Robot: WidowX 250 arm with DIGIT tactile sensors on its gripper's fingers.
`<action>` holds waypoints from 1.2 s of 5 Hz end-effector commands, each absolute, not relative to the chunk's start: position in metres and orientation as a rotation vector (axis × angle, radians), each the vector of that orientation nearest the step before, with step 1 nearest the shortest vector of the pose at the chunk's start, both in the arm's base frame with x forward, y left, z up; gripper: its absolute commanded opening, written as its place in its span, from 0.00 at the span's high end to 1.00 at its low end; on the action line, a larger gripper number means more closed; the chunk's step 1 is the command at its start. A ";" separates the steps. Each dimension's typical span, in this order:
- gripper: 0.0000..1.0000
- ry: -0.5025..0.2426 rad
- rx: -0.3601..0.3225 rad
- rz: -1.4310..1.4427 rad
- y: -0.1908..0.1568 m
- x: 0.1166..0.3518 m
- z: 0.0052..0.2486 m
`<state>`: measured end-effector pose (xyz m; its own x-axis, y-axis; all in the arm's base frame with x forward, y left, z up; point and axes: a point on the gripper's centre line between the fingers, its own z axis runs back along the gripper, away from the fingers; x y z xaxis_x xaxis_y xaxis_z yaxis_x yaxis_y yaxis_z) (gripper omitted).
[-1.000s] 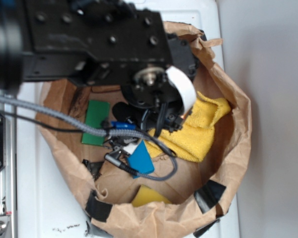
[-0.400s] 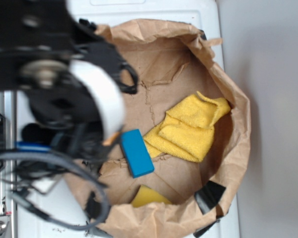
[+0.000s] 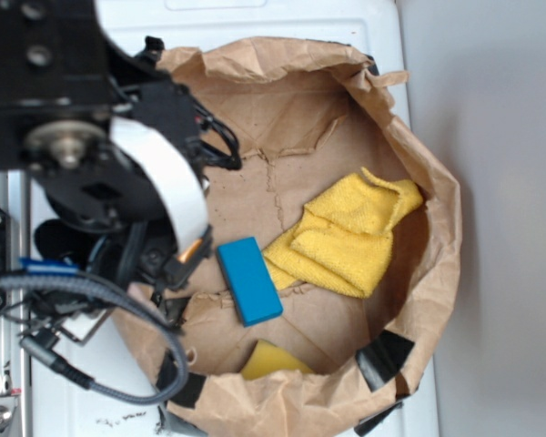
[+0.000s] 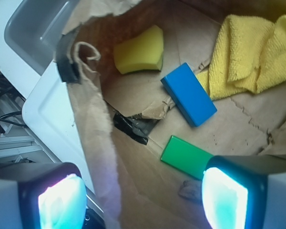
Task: Grab the blue block.
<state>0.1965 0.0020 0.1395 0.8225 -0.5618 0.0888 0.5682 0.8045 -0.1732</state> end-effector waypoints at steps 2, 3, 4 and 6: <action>0.00 -0.115 -0.293 -0.488 0.030 0.234 0.183; 0.00 -0.149 -0.162 -0.532 0.026 0.246 0.139; 0.00 -0.141 -0.133 -0.623 0.015 0.251 0.105; 0.00 -0.150 -0.101 -0.688 0.000 0.252 0.092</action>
